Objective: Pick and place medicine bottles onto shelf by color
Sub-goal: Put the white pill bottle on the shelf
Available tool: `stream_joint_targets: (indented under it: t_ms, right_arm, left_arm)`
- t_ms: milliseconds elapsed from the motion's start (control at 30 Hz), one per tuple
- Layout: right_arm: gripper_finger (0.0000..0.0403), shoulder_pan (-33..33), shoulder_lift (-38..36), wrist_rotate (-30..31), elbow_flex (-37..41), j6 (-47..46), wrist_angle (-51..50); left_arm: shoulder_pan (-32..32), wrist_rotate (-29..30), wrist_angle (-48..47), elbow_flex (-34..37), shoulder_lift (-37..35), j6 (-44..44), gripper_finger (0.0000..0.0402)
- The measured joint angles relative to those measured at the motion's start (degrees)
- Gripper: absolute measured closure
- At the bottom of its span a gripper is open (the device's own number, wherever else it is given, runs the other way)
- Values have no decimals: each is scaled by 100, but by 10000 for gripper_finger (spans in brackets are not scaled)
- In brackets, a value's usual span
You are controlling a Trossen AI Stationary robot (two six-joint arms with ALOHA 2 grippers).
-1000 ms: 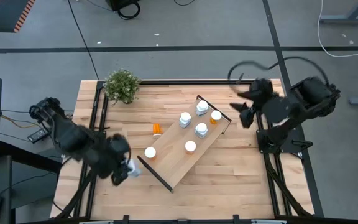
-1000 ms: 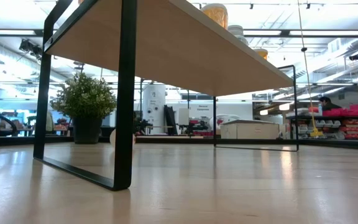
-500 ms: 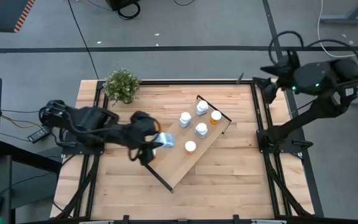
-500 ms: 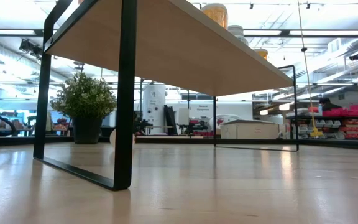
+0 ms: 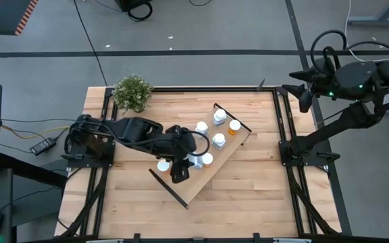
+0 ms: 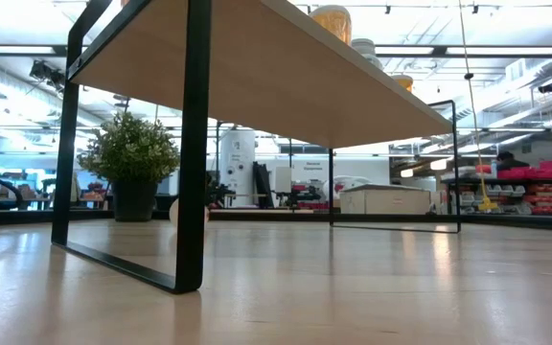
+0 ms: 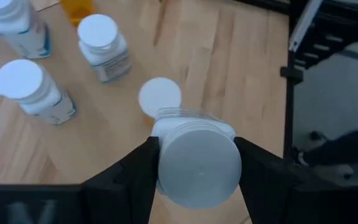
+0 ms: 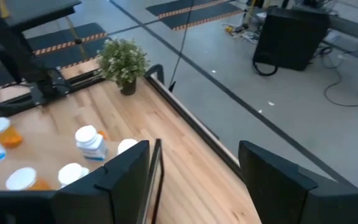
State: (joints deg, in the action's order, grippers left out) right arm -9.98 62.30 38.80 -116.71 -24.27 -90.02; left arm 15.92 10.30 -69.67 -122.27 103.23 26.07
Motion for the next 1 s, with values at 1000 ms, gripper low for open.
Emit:
stream_joint_targets:
  t_ms: [1000]
  right_arm:
    - [150,0,178,-647,4,-79,0]
  left_arm:
    - [286,-354,-1298,-1045,1131,186,202]
